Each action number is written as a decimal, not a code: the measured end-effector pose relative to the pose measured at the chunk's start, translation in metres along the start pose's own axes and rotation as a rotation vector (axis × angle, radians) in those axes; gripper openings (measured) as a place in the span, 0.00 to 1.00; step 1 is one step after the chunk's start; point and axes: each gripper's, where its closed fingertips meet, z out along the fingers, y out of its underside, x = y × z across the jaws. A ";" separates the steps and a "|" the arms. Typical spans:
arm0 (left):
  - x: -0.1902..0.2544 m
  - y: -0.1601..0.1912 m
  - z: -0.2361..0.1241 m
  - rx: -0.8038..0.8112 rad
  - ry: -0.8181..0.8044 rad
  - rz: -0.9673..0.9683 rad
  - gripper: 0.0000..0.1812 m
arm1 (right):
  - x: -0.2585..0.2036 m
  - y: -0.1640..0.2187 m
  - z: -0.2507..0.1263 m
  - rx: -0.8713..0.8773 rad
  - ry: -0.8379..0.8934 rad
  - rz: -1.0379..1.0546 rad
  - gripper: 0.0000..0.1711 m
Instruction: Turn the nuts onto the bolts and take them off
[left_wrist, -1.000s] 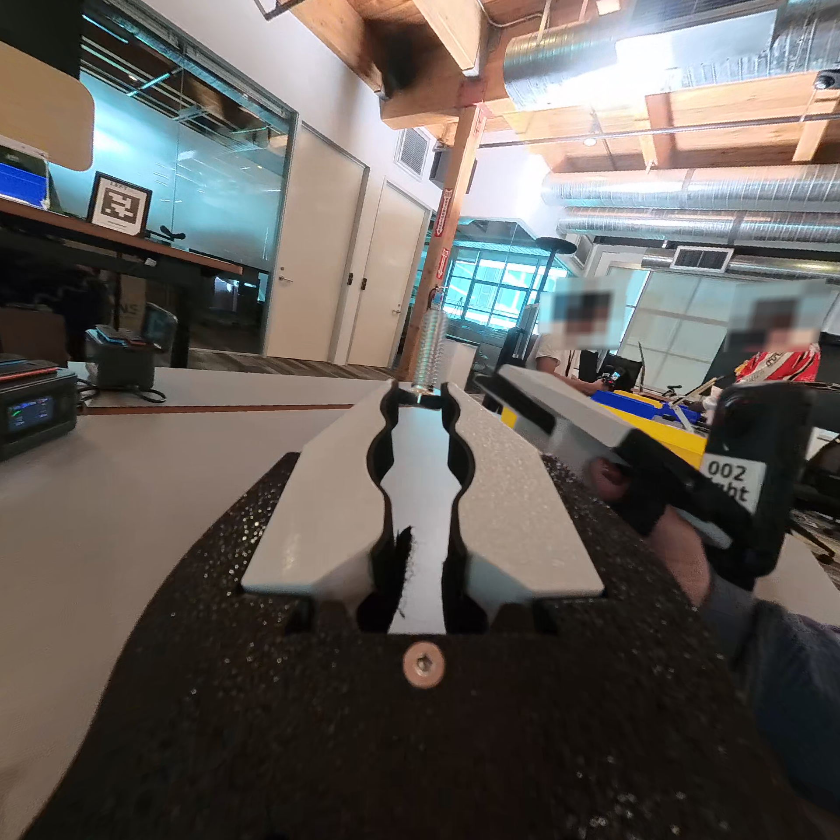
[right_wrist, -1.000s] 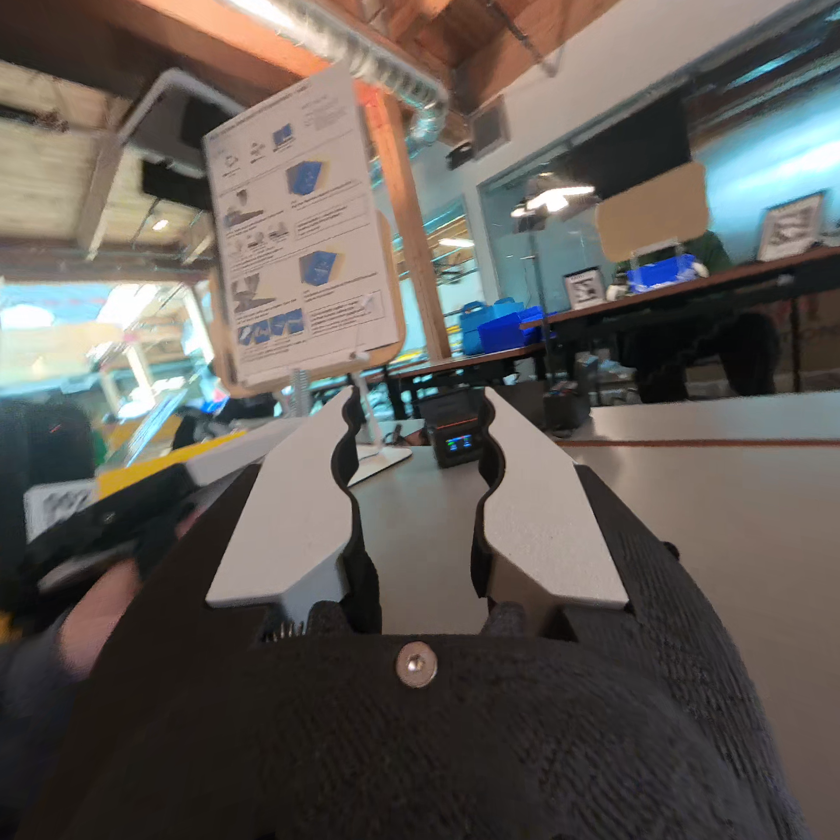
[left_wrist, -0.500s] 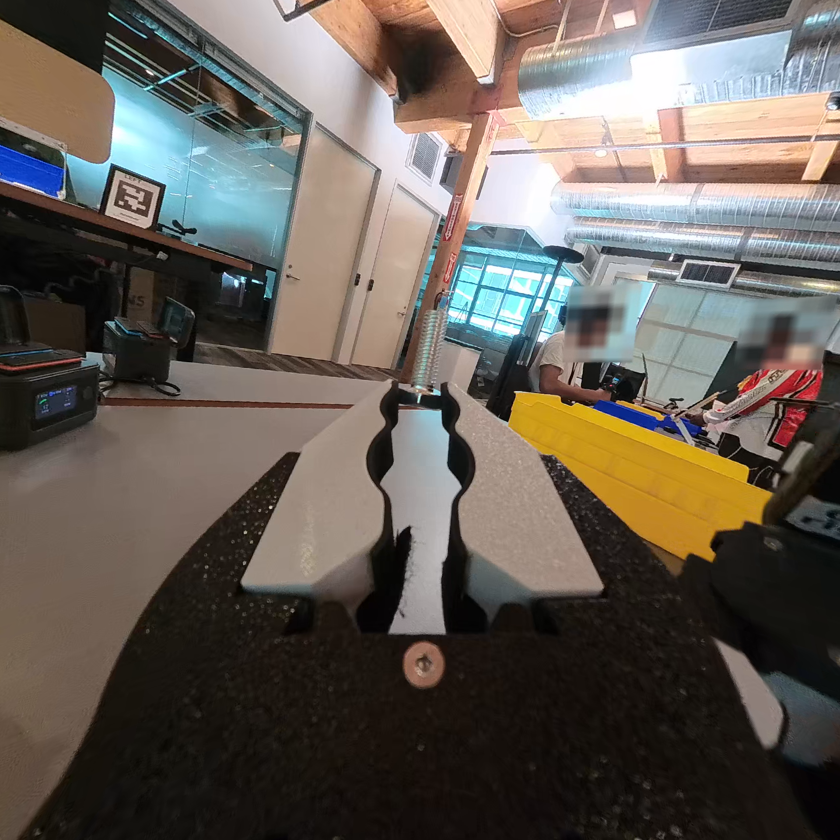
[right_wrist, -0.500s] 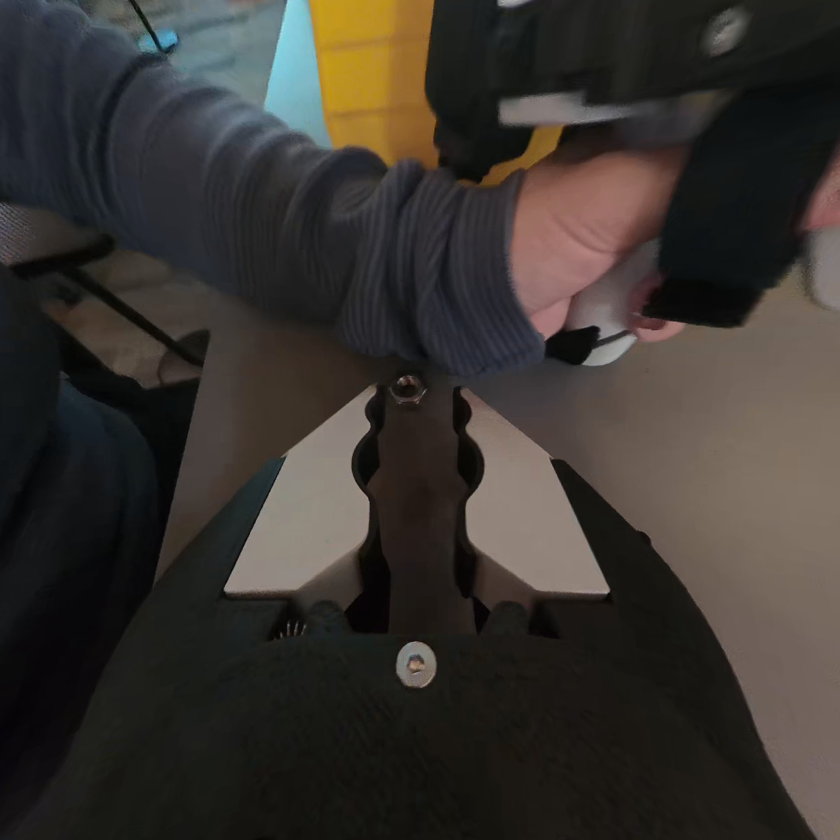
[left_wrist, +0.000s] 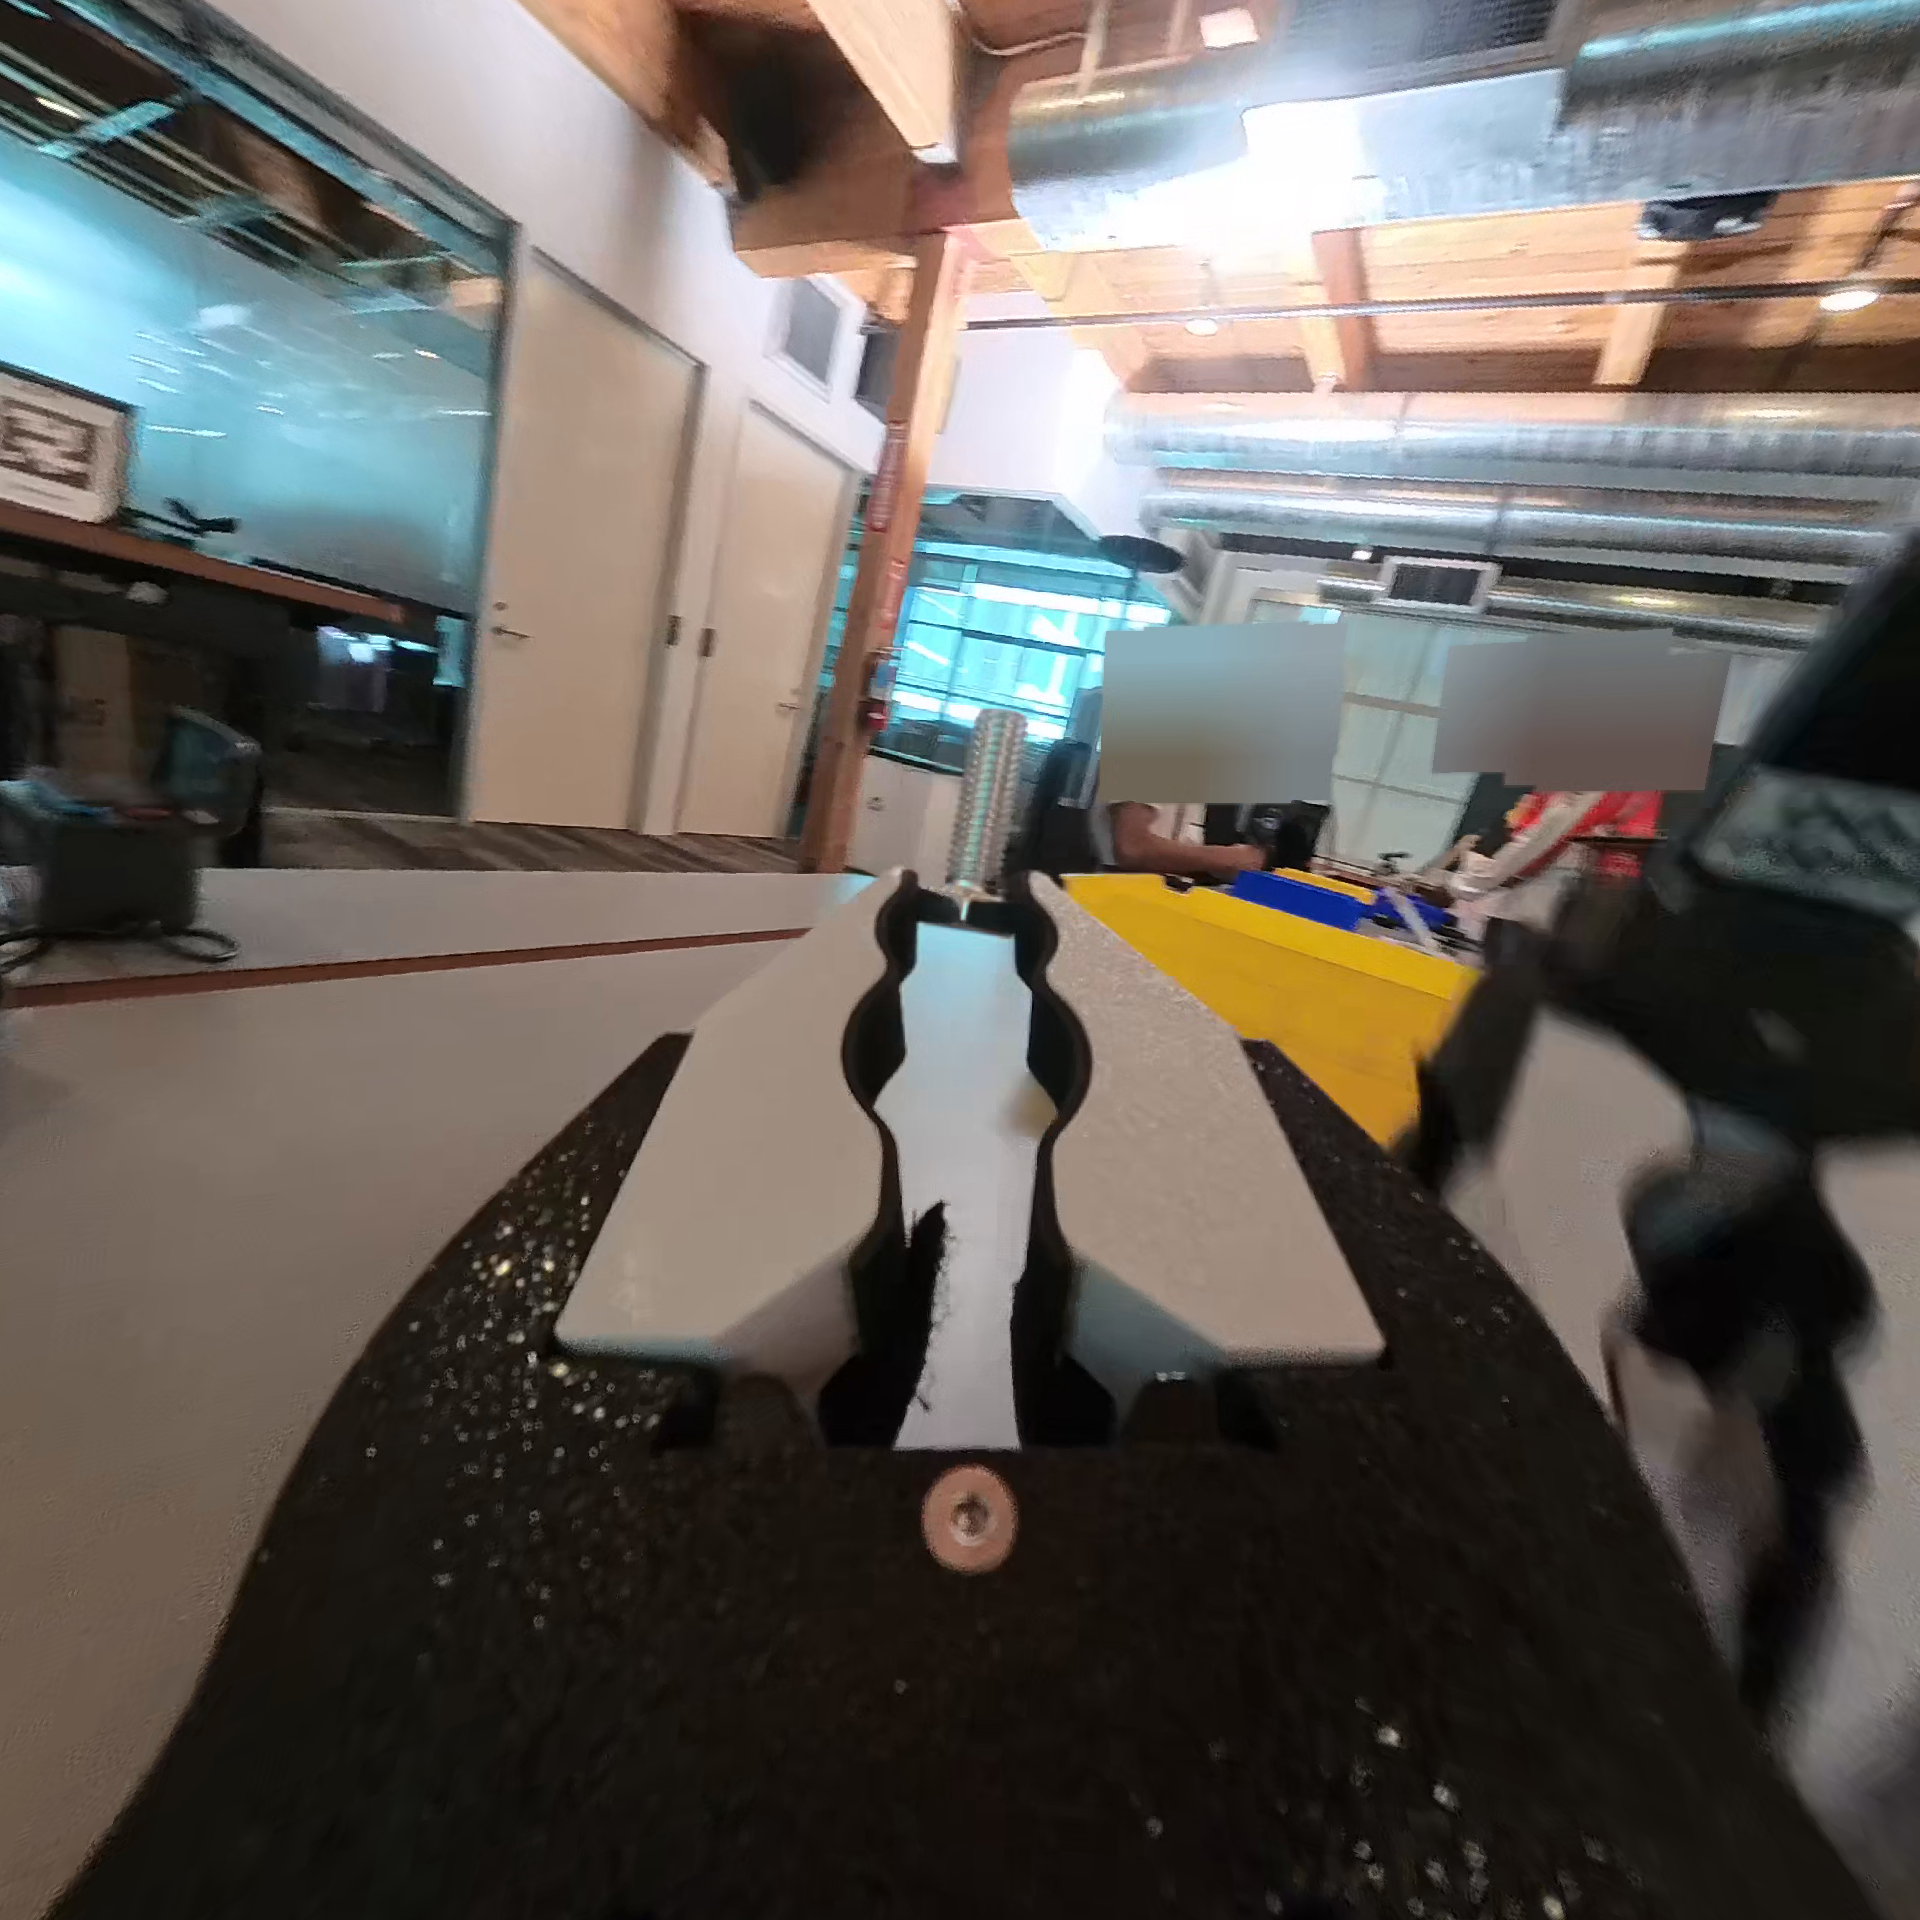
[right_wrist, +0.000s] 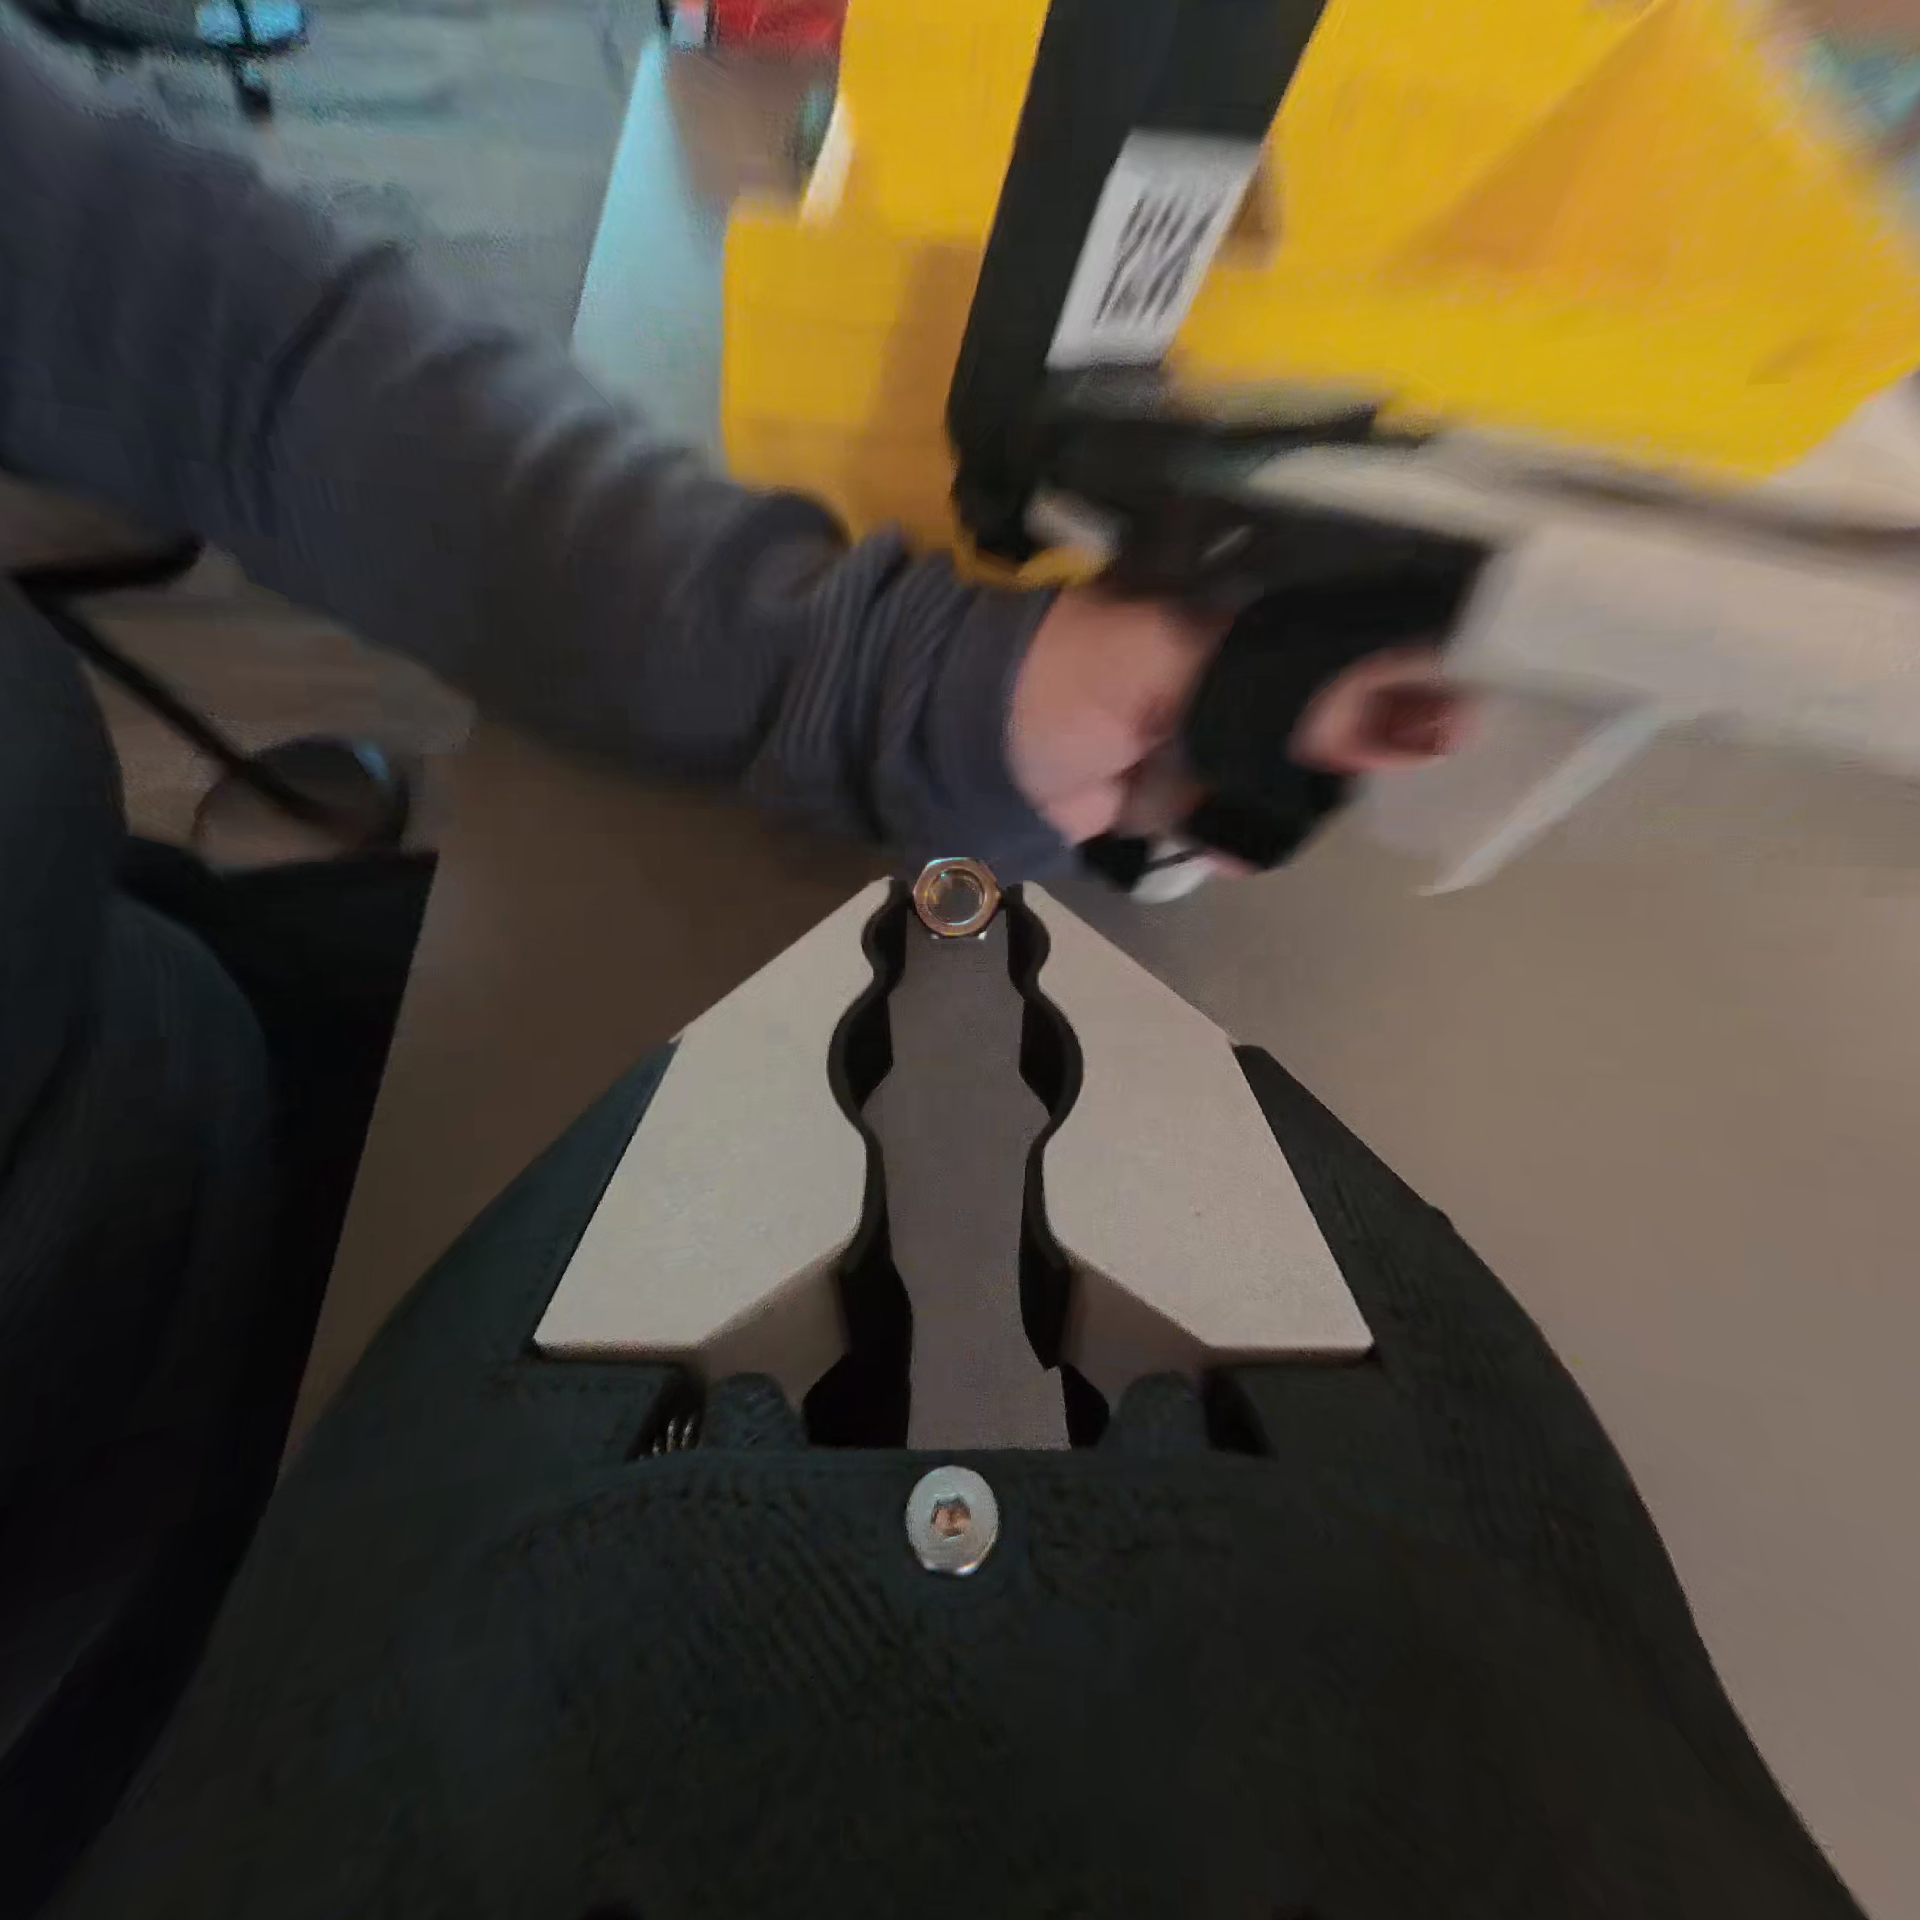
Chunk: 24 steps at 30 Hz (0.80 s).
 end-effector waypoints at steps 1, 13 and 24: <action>0.007 0.000 0.001 -0.006 0.048 -0.016 0.09 | 0.012 -0.017 -0.020 0.052 0.046 -0.014 0.10; 0.102 -0.001 -0.008 -0.071 0.654 -0.186 0.09 | 0.049 -0.075 -0.110 0.097 0.056 -0.017 0.10; 0.125 0.006 -0.016 -0.136 0.788 -0.209 0.09 | 0.025 -0.067 -0.112 -0.006 -0.175 0.061 0.10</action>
